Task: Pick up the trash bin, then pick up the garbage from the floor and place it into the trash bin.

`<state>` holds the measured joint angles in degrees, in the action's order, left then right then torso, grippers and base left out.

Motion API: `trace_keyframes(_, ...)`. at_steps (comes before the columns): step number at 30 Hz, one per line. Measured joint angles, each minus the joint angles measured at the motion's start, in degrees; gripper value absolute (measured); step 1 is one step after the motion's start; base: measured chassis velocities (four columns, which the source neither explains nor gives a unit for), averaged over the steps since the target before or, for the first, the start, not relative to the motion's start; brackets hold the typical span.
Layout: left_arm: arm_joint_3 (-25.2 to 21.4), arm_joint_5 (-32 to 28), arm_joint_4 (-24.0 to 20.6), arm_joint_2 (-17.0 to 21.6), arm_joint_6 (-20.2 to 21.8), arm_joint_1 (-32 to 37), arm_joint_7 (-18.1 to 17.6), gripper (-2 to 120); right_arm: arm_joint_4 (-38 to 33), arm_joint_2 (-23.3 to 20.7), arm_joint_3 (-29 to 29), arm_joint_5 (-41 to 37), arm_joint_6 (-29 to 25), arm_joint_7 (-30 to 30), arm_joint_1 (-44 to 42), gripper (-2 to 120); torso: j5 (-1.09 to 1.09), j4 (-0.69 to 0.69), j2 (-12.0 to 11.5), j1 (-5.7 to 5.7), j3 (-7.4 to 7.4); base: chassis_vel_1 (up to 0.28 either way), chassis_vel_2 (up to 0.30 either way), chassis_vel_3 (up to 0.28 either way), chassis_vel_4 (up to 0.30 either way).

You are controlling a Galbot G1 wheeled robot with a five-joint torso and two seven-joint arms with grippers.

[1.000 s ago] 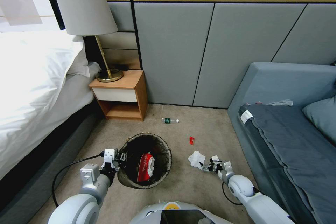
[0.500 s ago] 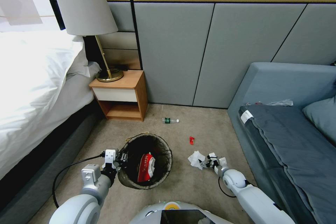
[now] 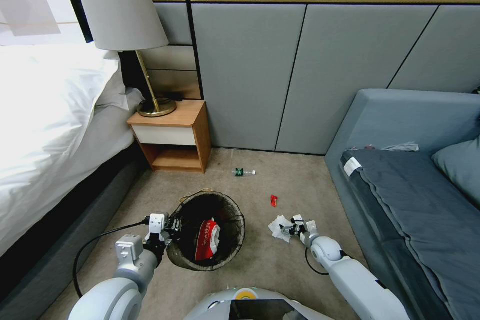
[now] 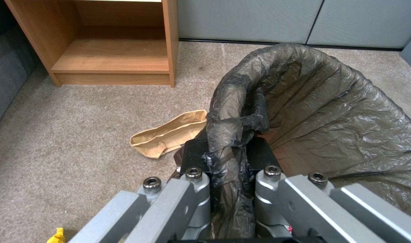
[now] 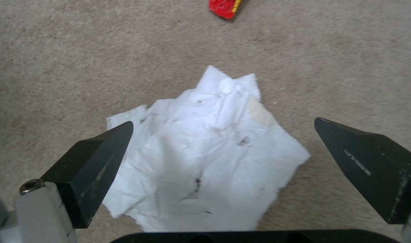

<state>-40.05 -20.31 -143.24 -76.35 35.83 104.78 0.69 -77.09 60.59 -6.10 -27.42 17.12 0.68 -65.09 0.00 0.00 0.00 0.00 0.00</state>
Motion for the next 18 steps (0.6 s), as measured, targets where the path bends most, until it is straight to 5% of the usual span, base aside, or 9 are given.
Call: trace_keyframes(18, -0.2, -0.5, 0.0, 0.7, -0.1, -0.3, 0.1, 7, 3.7, 4.1, 0.6, 0.5, 0.2, -0.8, 1.5, 100, 0.01, 0.00, 0.0, 0.00, 0.00, 0.000, 0.000, 0.000, 0.000)
